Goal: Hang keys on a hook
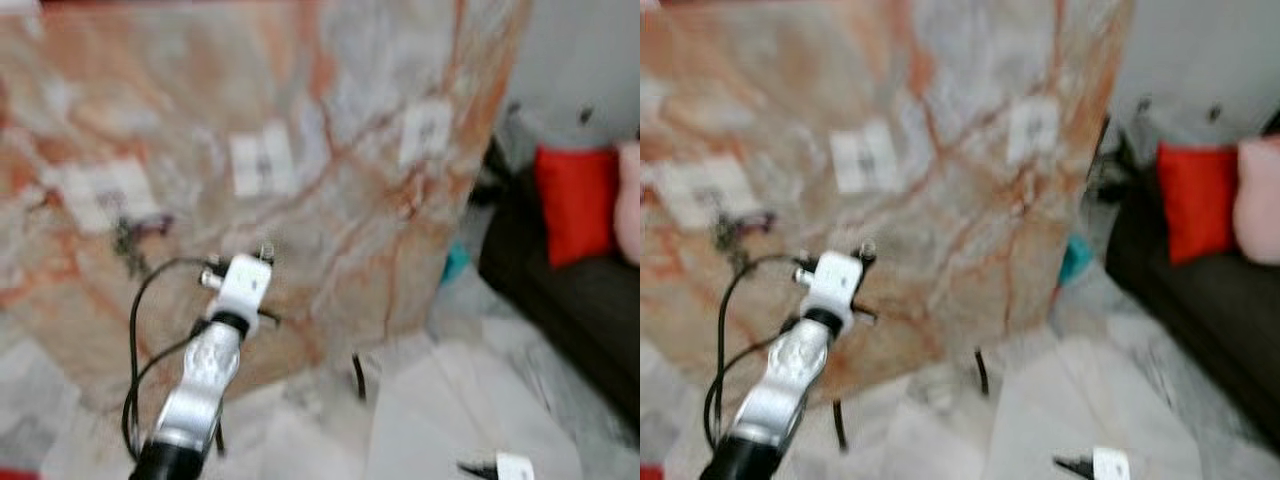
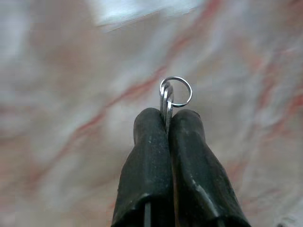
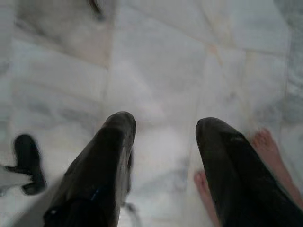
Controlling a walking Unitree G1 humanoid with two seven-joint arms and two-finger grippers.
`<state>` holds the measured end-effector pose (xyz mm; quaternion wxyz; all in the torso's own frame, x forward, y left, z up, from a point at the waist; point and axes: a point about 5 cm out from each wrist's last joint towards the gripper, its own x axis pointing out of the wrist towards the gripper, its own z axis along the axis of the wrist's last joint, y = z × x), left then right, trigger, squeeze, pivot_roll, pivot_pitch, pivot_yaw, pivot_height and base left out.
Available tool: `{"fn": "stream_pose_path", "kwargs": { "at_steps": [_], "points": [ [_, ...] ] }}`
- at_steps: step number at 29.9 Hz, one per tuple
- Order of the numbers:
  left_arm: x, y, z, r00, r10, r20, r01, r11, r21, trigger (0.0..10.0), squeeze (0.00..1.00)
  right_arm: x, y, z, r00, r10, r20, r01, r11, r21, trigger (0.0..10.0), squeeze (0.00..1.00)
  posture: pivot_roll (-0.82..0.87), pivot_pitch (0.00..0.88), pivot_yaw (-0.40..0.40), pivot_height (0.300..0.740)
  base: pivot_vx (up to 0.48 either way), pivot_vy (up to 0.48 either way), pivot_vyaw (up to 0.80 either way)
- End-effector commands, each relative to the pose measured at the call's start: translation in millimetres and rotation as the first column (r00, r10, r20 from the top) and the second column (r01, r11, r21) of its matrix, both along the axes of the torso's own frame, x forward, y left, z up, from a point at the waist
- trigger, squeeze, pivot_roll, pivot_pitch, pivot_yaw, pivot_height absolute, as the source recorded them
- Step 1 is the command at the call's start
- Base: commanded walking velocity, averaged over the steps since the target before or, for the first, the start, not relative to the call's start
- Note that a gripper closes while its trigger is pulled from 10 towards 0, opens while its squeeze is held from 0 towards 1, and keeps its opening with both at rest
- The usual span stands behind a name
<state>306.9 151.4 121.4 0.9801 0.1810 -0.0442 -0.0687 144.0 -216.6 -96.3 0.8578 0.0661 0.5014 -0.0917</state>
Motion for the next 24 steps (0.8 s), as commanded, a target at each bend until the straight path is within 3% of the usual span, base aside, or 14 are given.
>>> {"fn": "stream_pose_path", "kwargs": {
  "at_steps": [1,14,24],
  "points": [
    [1.4,-1.8,7,0.999,0.0,0.034,0.0,1.0,-0.004,10.0,0.0,-2.7,-3.4,0,1.0,-0.01,-0.004,0.01,1.0,-0.007,10.0,0.0,0.06,0.0,-0.062,0.74,0.277,0.0,0.0],
    [0.5,-4.1,11,0.998,-0.022,0.051,0.023,1.0,-0.018,10.0,0.0,-3.0,-2.9,0,1.0,-0.012,-0.005,0.012,1.0,-0.006,10.0,0.0,0.06,0.0,-0.058,0.74,0.272,0.0,0.0],
    [-3.8,-14.4,22,0.988,-0.105,0.117,0.111,0.993,-0.041,10.0,0.0,-3.6,-2.3,-1,1.0,-0.004,-0.013,0.004,1.0,-0.008,10.0,0.0,0.06,0.0,-0.052,0.74,0.0,0.0,0.0]
  ]
}}
